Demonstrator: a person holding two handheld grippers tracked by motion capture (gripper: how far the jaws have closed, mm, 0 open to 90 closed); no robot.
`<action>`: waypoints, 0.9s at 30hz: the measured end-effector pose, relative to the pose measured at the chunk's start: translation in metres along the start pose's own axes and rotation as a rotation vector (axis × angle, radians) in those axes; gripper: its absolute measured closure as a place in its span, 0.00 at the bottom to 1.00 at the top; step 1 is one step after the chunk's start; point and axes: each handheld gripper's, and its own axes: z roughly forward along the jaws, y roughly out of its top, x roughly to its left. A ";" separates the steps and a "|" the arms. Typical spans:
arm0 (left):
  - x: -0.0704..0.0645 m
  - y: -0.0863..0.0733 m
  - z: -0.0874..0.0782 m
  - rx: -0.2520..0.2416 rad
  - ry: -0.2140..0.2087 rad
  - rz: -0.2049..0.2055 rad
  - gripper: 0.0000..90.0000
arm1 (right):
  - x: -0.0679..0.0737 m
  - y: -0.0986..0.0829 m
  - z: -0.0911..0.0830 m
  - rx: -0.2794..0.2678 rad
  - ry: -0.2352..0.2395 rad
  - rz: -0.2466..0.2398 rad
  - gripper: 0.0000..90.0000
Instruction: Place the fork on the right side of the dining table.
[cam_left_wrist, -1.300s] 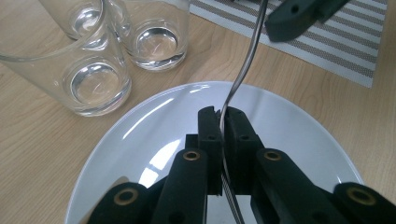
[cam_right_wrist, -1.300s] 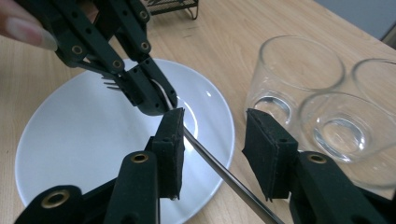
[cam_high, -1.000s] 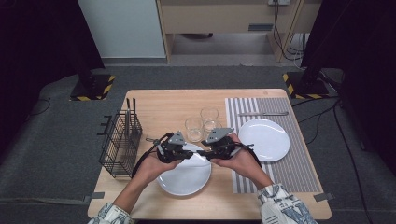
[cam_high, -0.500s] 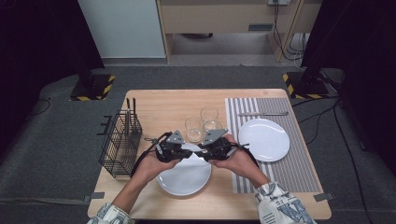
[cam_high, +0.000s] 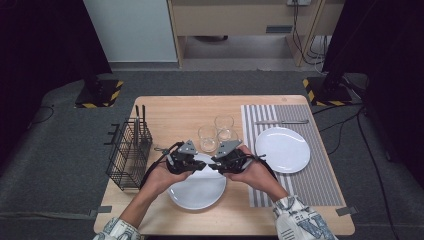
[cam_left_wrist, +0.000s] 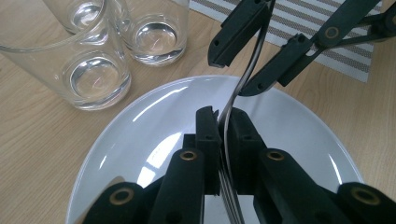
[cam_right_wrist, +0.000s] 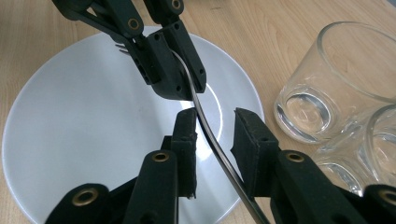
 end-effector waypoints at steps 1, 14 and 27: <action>0.000 0.000 0.000 0.004 -0.003 0.002 0.93 | 0.000 0.000 0.000 0.002 -0.001 -0.003 0.80; 0.002 -0.002 -0.002 -0.005 -0.001 0.004 0.86 | 0.004 -0.001 0.000 0.001 0.049 -0.022 0.93; 0.002 -0.004 -0.002 -0.016 0.014 0.014 0.81 | 0.006 -0.001 0.000 0.008 0.070 -0.027 0.97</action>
